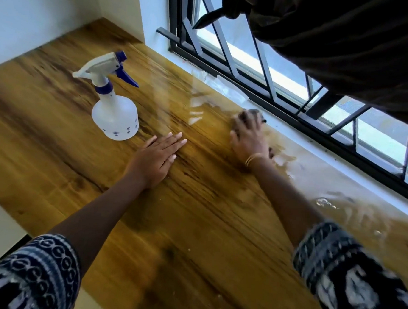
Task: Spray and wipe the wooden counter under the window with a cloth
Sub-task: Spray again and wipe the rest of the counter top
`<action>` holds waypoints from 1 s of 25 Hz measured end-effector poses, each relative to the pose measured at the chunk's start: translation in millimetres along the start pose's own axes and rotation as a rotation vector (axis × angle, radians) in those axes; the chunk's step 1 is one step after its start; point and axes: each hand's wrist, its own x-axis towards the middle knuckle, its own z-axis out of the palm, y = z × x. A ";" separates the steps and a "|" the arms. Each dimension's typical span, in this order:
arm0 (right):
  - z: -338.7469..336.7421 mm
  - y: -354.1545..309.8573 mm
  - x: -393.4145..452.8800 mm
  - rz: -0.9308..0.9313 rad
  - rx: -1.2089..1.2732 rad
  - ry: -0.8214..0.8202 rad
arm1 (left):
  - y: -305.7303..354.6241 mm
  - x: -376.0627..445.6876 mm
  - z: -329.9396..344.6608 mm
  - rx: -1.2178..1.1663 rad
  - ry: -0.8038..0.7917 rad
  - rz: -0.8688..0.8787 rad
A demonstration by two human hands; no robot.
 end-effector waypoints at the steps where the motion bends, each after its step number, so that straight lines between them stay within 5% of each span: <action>1: 9.1 -18.6 -25.9 -0.134 -0.022 0.028 | -0.9 -0.5 0.6 0.006 -0.003 0.002; 5: 28.6 -46.6 -91.6 -0.790 -0.036 -0.077 | 0.4 1.6 -0.2 -0.003 -0.003 0.016; 7: 15.9 -34.5 -49.3 -0.674 -0.020 -0.075 | 0.2 1.6 0.4 -0.004 0.010 0.010; 11: -7.9 37.4 35.4 -0.040 0.120 0.002 | -1.0 -0.5 2.8 0.004 -0.002 -0.009; 15: -1.0 69.1 6.8 0.255 0.071 0.101 | -0.9 3.4 1.2 -0.014 0.005 -0.007; 25: 9.1 -68.6 -131.1 -0.064 0.105 -0.003 | -0.9 3.0 -3.5 -0.051 -0.049 0.018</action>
